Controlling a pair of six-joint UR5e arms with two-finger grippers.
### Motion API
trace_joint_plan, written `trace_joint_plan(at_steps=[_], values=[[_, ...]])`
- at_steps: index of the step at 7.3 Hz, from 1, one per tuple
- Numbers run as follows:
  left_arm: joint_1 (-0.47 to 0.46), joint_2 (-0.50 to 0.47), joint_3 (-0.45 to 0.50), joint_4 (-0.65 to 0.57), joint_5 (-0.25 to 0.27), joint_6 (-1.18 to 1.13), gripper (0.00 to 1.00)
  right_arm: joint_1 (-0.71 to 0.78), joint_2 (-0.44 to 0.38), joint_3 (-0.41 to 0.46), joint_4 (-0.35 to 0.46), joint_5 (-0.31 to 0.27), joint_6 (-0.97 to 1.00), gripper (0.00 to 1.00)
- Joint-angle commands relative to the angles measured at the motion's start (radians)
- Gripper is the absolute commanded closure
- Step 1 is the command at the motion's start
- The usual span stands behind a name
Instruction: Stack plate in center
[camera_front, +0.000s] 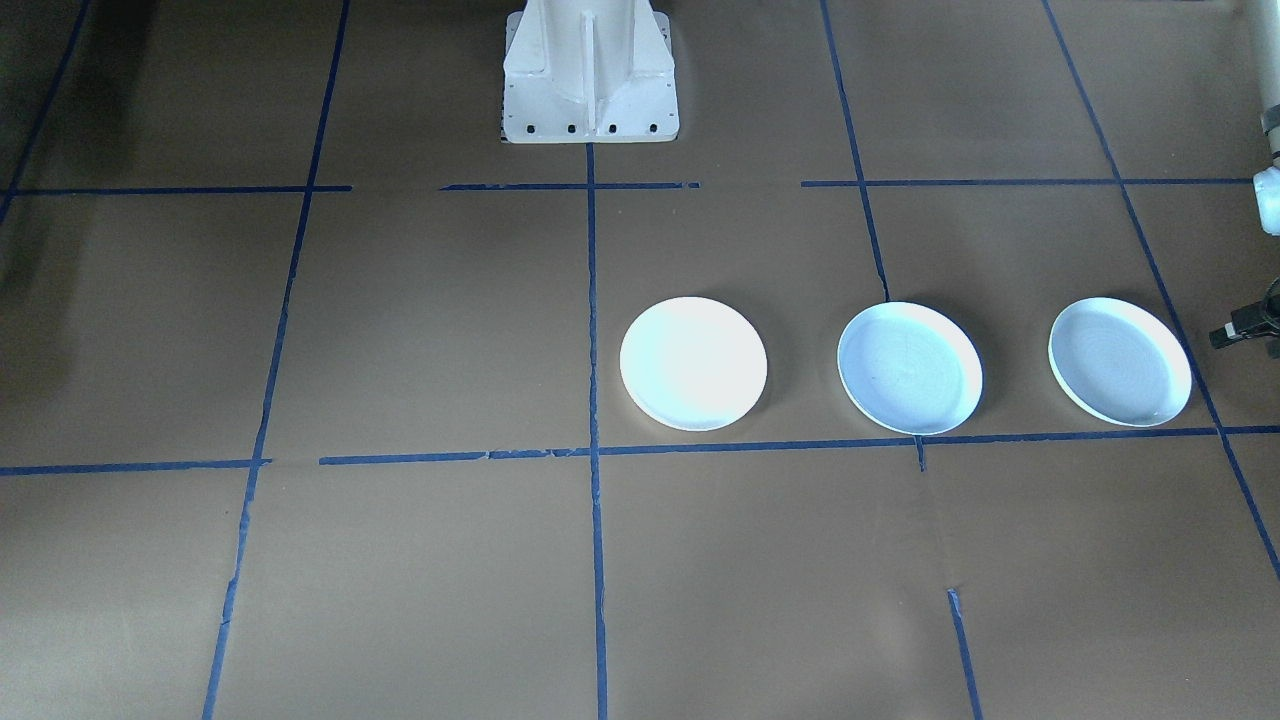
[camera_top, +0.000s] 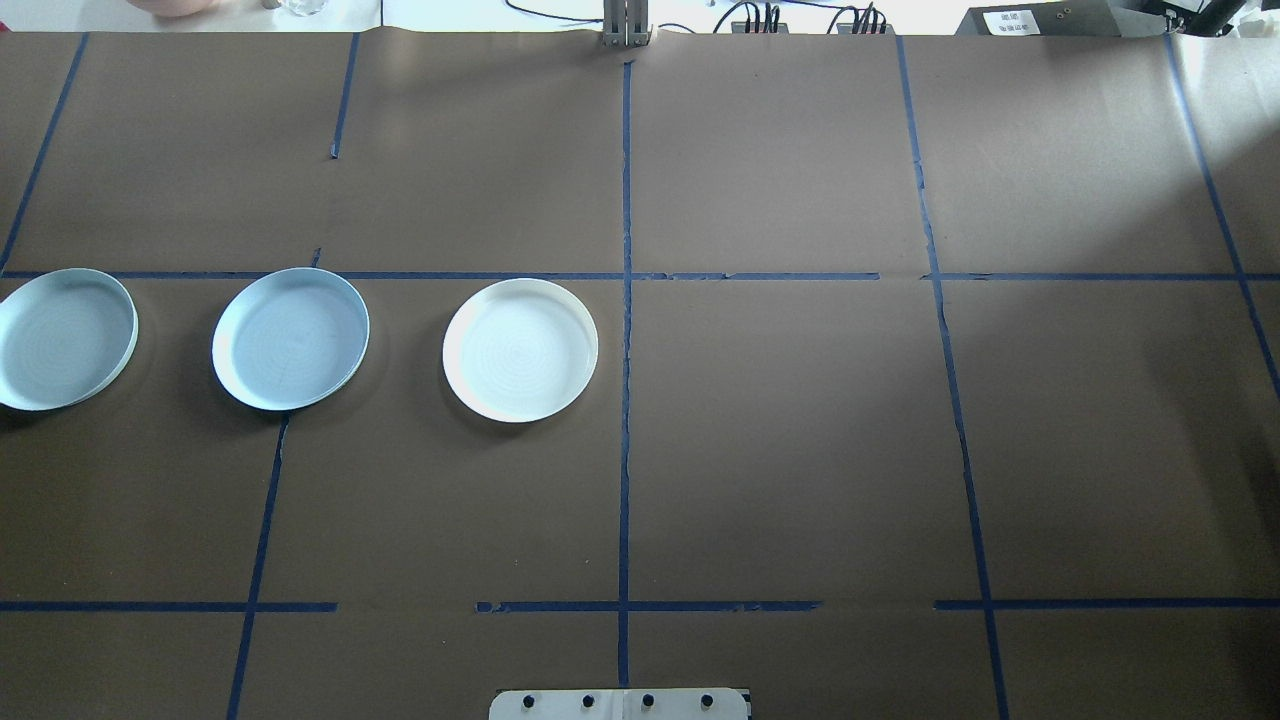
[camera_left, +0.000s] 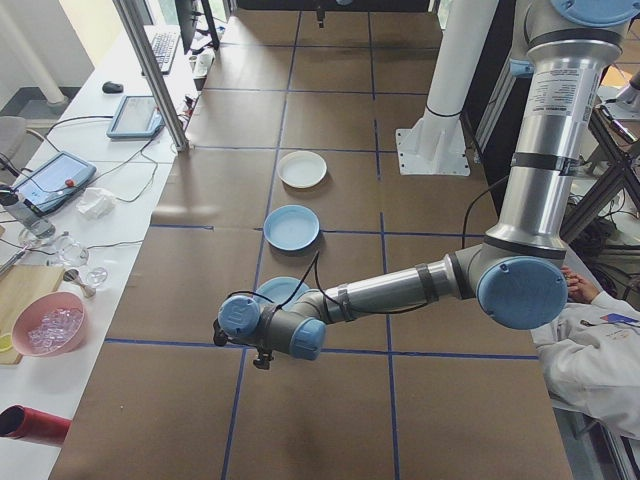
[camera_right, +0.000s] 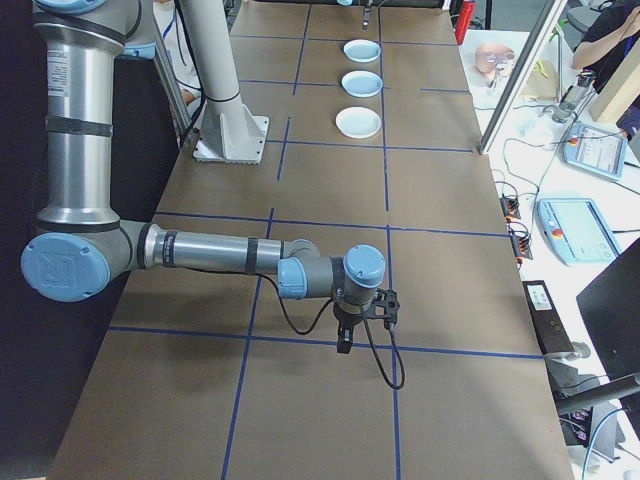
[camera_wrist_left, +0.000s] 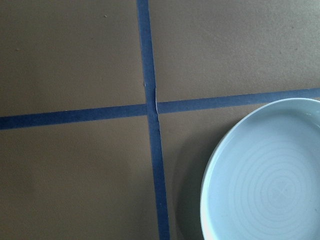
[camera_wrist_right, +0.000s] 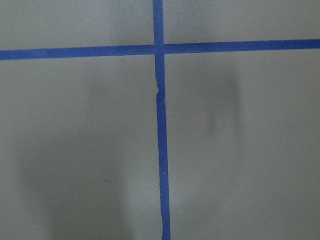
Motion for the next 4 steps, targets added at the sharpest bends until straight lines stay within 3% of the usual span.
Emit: trace_joint_plan(at_steps=[1,4], values=[[0.031,-0.033,0.032,-0.021,0.002,-0.028,0.00,0.000,0.000,-0.001,-0.001,0.000,0.000,0.00],[0.053,-0.044,0.110,-0.161,0.002,-0.128,0.00,0.000,0.000,-0.001,-0.001,0.000,0.000,0.00]])
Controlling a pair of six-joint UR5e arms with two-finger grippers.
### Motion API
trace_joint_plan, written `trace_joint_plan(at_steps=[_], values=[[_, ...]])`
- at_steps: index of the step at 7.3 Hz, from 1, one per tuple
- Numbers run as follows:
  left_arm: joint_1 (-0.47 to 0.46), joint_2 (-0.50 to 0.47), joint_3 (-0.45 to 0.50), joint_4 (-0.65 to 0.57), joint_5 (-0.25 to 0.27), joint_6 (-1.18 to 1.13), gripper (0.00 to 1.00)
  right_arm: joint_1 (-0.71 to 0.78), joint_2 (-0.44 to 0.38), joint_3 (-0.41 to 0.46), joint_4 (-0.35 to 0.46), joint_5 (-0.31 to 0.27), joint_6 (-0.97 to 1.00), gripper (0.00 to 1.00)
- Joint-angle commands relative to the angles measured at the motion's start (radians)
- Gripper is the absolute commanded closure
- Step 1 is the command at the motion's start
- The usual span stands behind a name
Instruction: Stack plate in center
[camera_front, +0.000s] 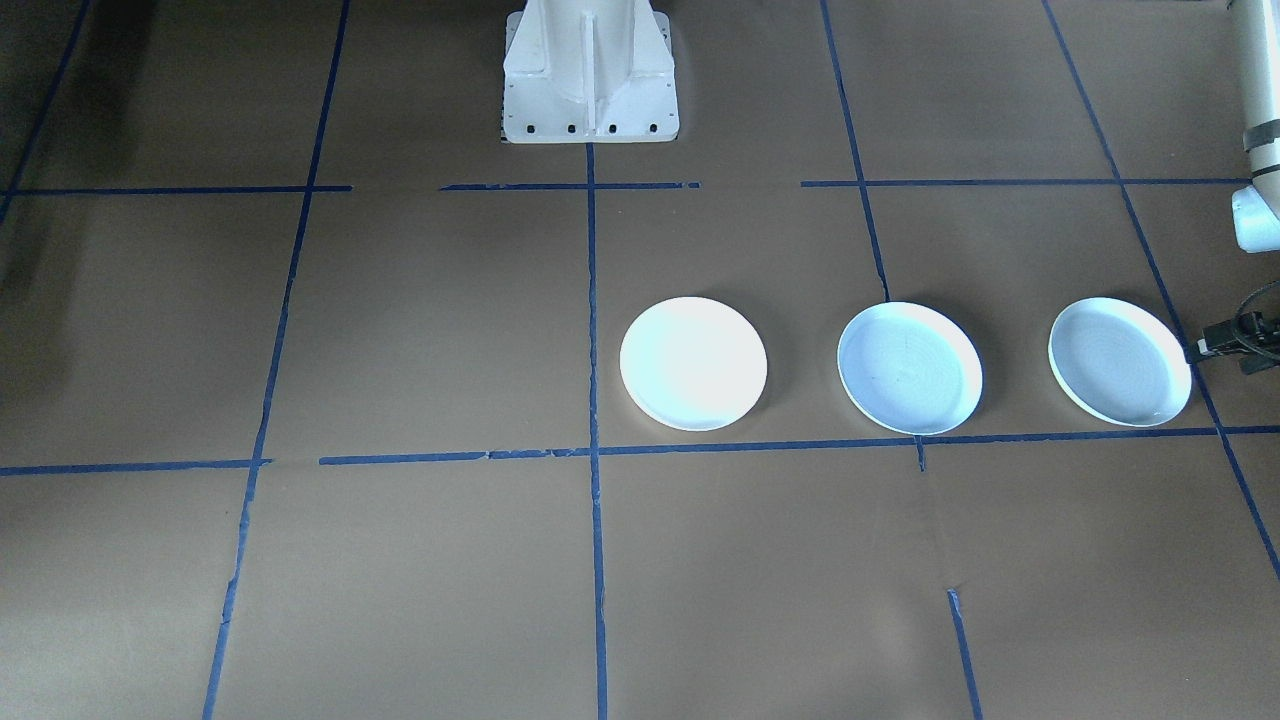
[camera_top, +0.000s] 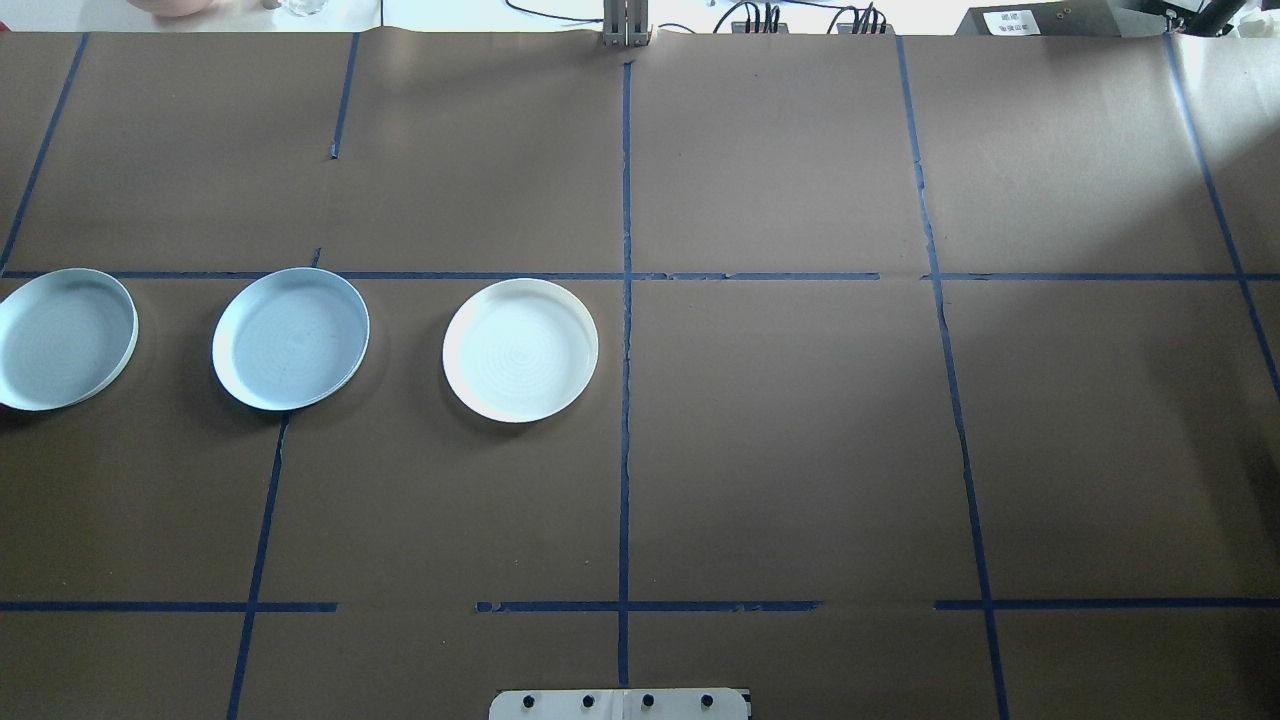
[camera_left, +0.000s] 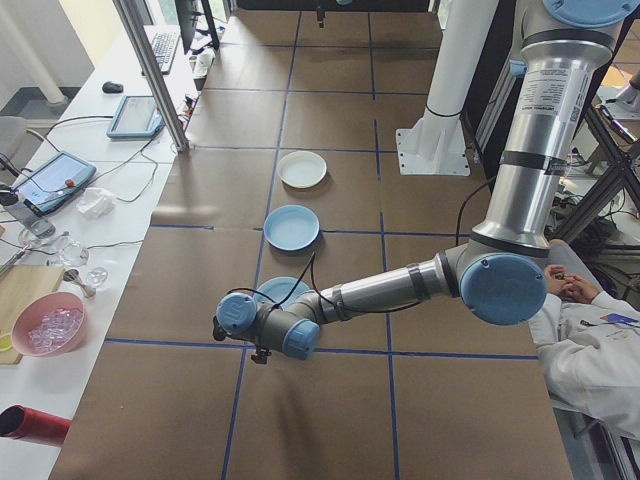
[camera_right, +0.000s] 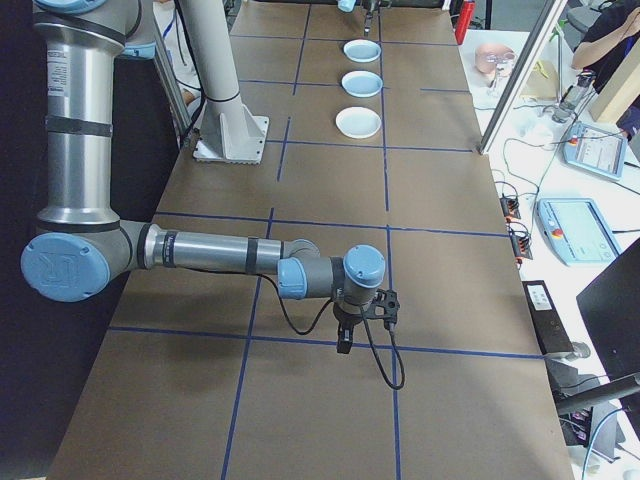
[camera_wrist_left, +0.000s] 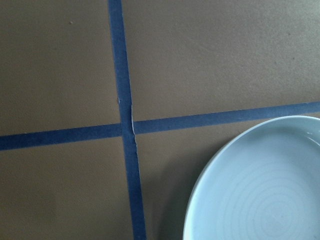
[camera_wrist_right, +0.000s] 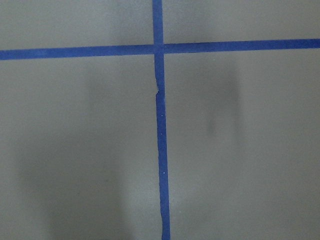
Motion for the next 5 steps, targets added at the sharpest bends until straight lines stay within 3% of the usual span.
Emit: trace_joint_plan(at_steps=[1,3,5], values=[[0.010,-0.010,0.017,-0.040,-0.003,-0.069,0.01,0.000,0.000,0.000,0.000,0.000,0.000,0.00],[0.041,-0.010,0.015,-0.047,-0.003,-0.071,0.11,0.000,0.000,0.001,0.000,0.000,0.000,0.00],[0.075,-0.011,0.011,-0.050,-0.003,-0.070,0.10,0.000,0.000,0.000,0.001,0.000,0.000,0.00]])
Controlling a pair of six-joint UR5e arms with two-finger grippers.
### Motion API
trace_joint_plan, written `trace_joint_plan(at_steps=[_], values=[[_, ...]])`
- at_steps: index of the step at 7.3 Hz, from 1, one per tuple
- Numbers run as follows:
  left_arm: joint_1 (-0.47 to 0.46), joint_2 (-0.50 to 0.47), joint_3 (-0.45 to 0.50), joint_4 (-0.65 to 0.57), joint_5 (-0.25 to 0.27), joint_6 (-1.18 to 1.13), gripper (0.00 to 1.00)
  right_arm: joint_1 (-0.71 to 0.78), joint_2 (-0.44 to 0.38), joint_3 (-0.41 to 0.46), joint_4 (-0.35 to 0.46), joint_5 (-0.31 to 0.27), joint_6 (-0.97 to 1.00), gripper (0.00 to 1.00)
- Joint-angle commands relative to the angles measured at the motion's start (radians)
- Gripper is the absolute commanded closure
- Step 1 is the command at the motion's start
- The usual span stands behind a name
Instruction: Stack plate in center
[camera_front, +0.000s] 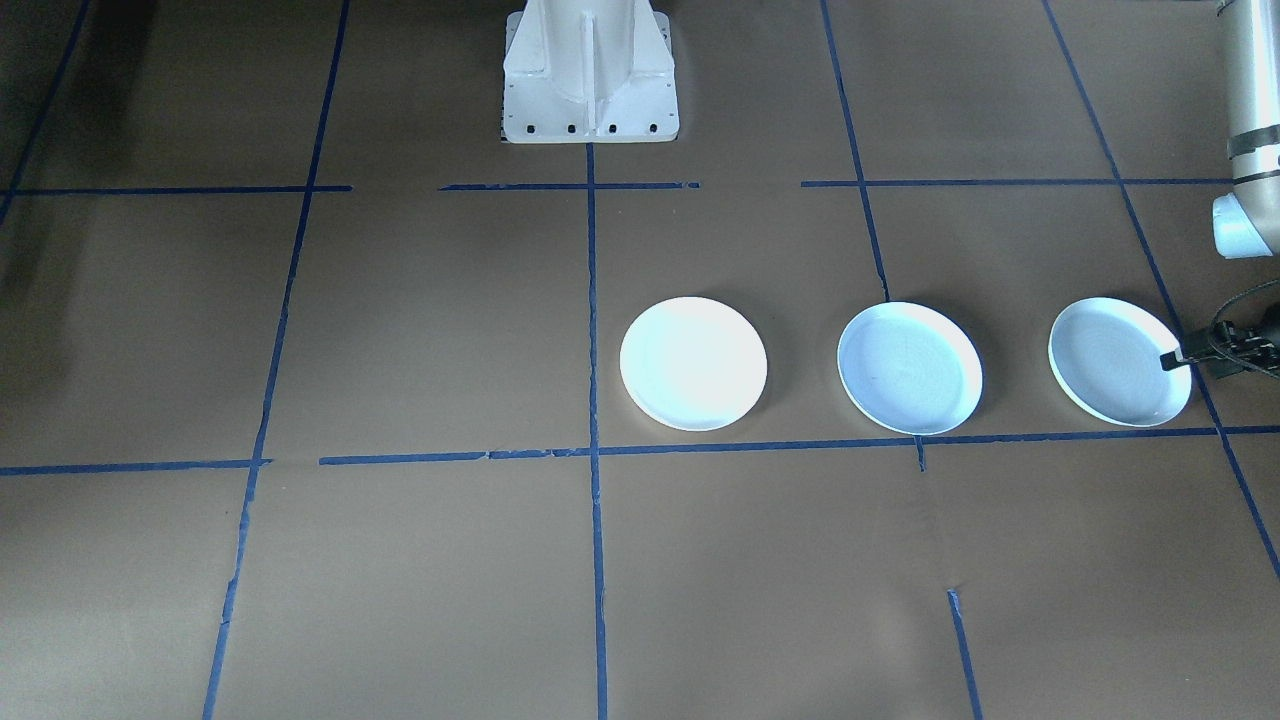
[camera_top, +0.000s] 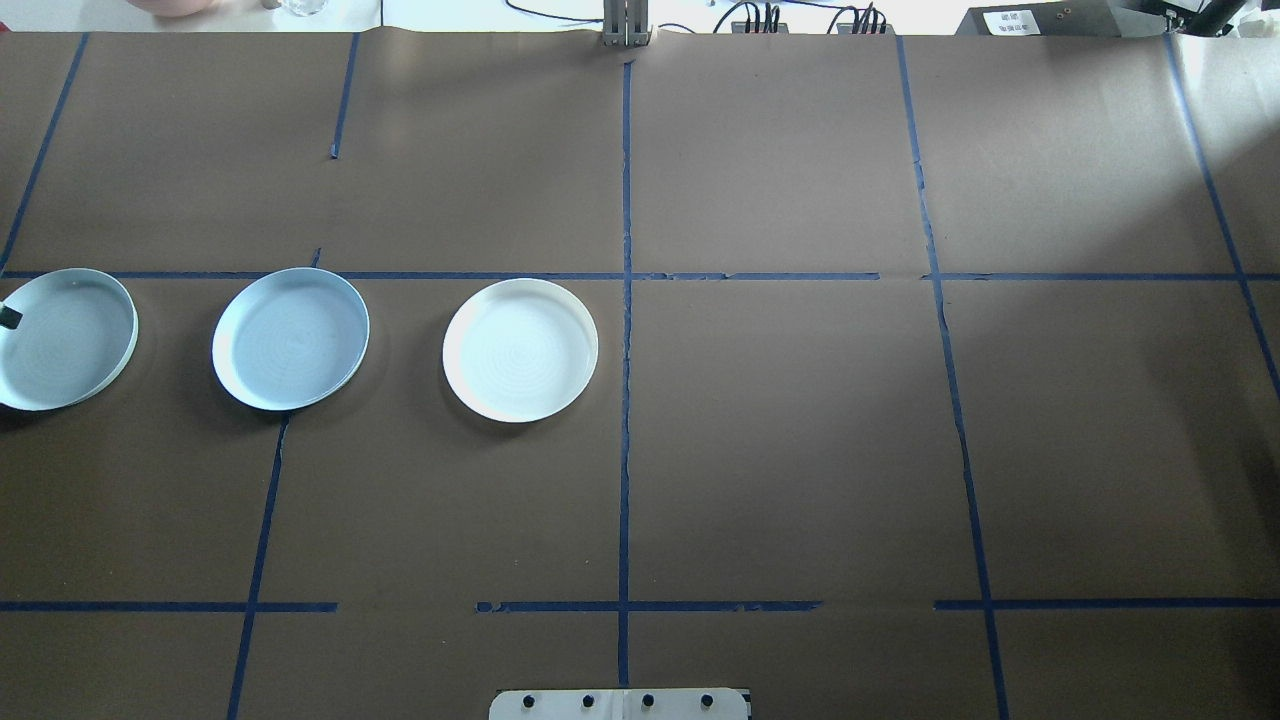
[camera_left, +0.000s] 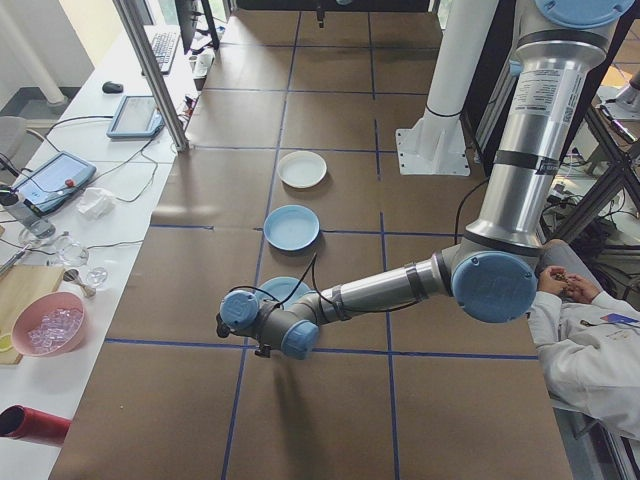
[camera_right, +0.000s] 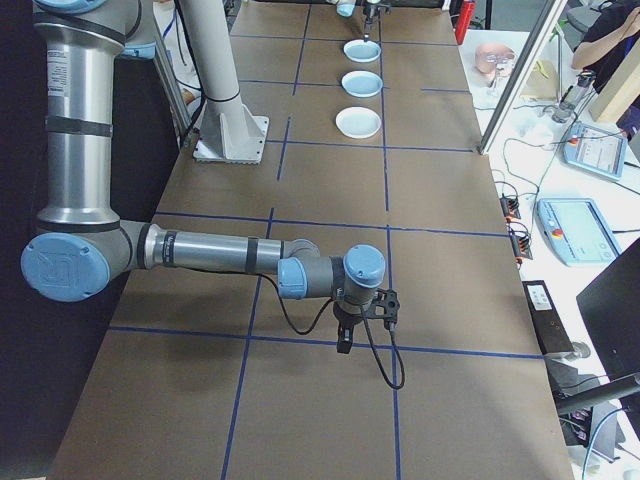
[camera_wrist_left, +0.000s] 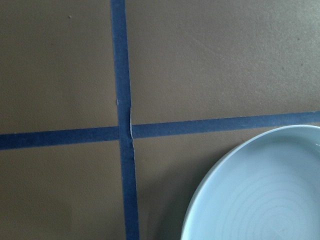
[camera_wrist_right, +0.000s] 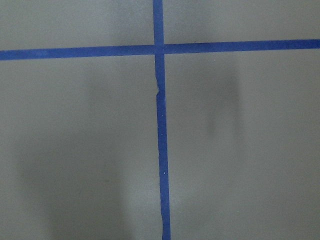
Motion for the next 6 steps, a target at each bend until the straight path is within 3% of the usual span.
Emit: trace_joint_plan(at_steps=[1,3,4,6], values=[[0.032,-0.001,-0.004,-0.003,0.001,0.000,0.20,0.000,0.000,-0.001,0.000,0.000,0.000,0.00],[0.034,0.002,-0.004,-0.001,0.010,0.008,0.78,-0.002,0.000,0.000,0.000,0.000,0.000,0.00],[0.032,0.005,-0.004,0.000,0.012,0.008,1.00,0.000,0.000,0.000,0.001,0.000,0.000,0.00],[0.017,0.005,-0.005,-0.001,0.010,0.026,1.00,0.000,0.000,0.000,0.001,0.000,0.000,0.00]])
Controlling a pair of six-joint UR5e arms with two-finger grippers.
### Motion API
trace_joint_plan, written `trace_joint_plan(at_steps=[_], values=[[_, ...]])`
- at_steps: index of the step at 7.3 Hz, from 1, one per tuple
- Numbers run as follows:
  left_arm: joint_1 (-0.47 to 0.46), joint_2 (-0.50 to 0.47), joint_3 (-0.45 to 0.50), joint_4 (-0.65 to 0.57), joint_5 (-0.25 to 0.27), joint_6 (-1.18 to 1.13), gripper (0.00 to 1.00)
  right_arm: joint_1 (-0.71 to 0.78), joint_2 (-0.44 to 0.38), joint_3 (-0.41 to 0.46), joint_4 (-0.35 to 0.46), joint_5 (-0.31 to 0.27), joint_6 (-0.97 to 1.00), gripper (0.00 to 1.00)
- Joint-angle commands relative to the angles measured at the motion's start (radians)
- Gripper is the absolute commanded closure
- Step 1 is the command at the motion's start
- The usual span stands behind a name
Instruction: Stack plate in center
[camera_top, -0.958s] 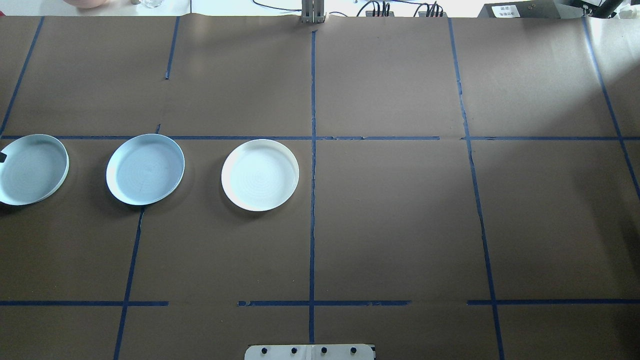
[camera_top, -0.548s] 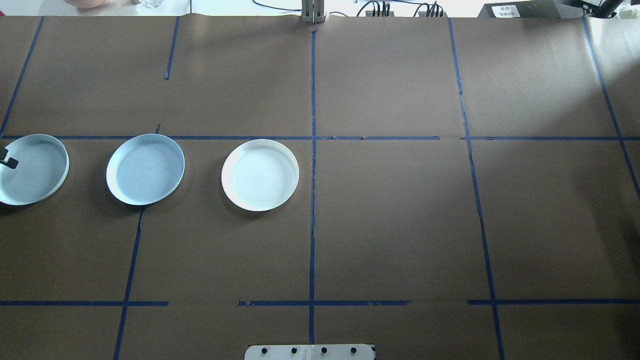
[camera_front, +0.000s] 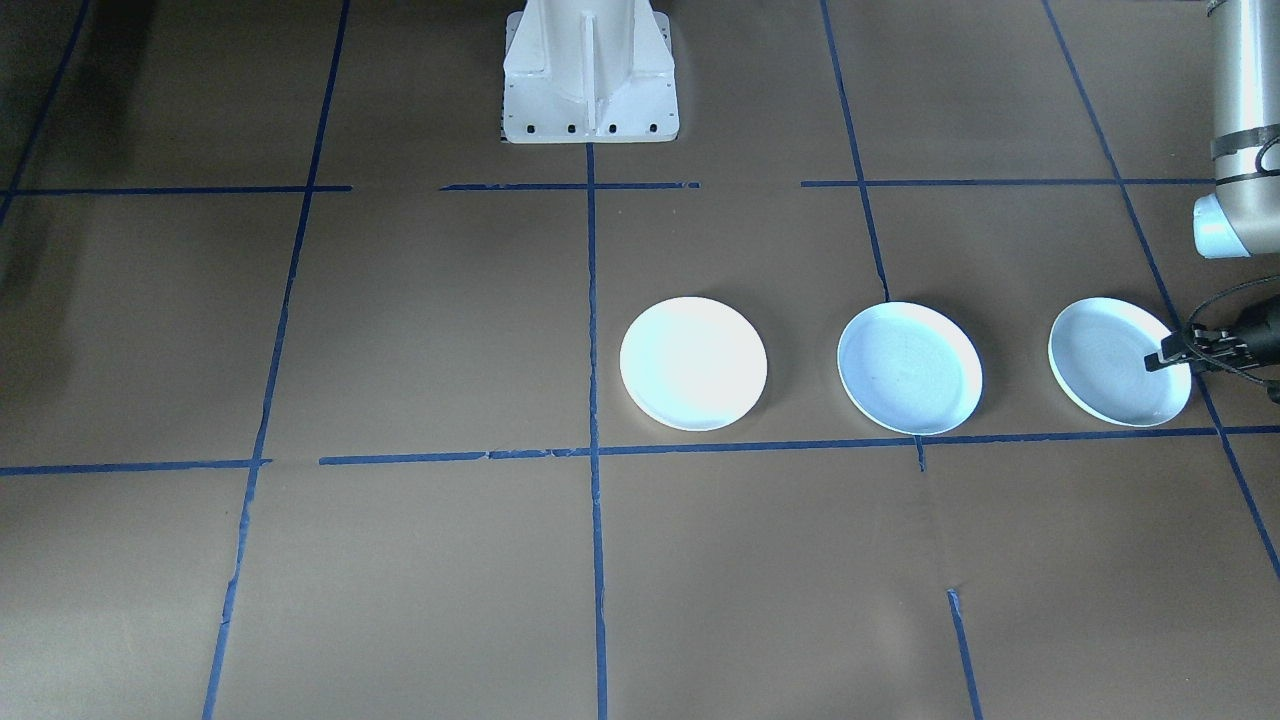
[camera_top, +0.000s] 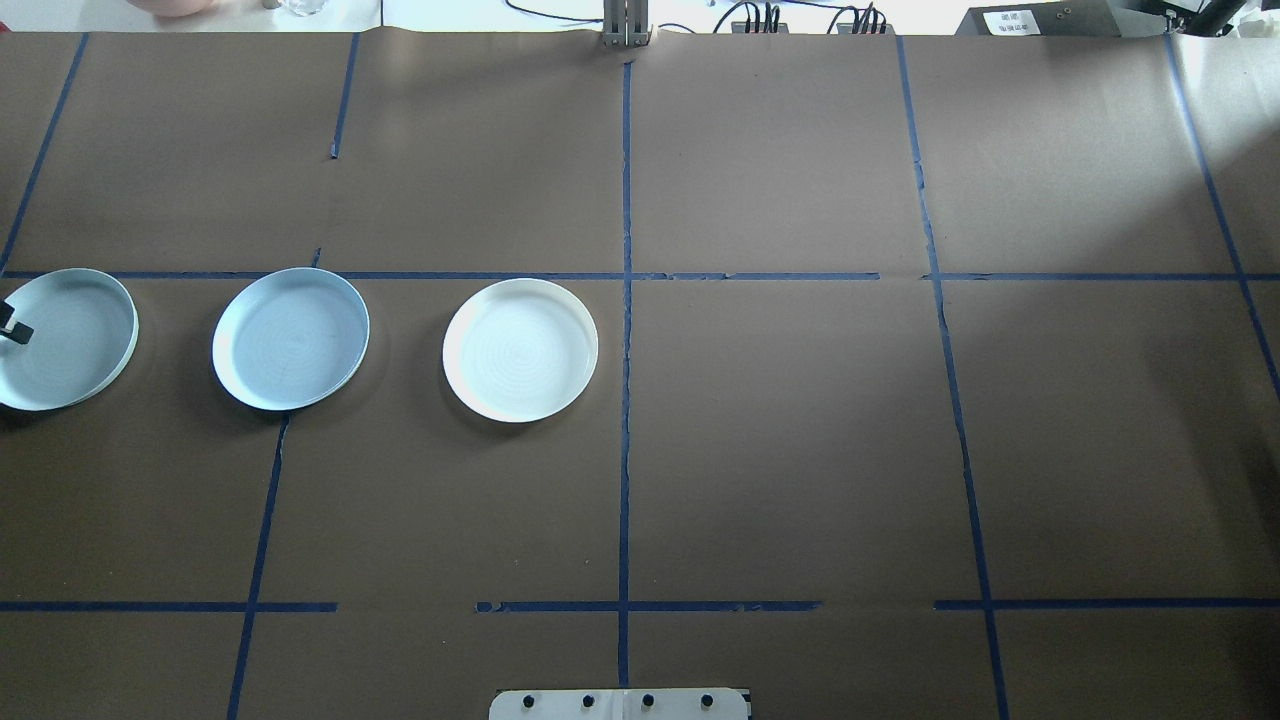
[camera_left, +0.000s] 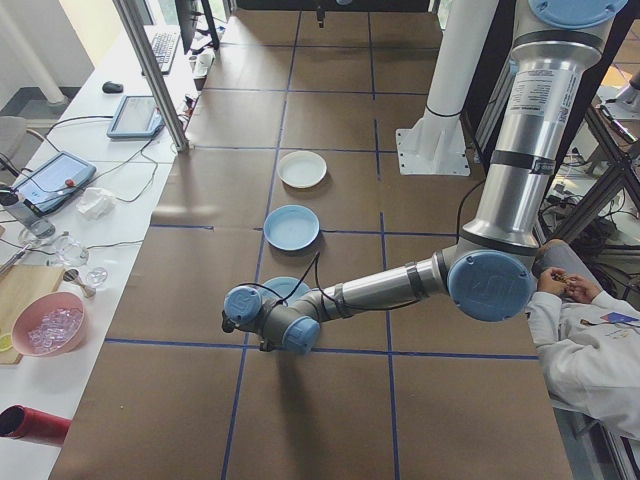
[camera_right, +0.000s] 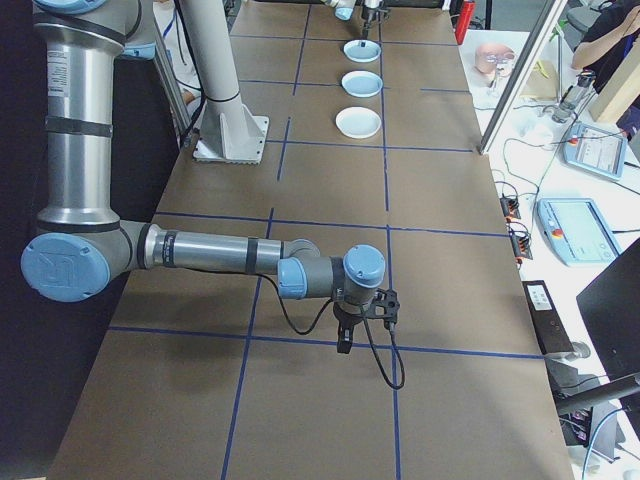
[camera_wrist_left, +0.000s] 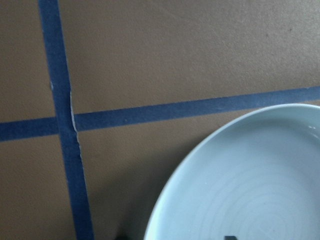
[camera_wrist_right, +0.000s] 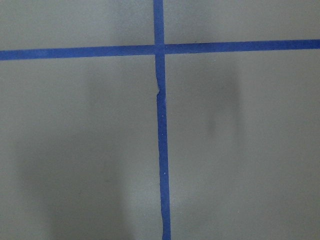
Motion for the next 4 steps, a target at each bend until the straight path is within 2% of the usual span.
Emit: trace_joint_plan(at_steps=[1,4], values=[[-0.012,0.002,-0.001,0.000,0.000,0.040,1.00,0.000,0.000,0.000,0.000,0.000,0.000,0.00],[-0.026,0.005,-0.001,0.003,0.002,0.073,1.00,0.000,0.000,0.000,0.000,0.000,0.000,0.00]])
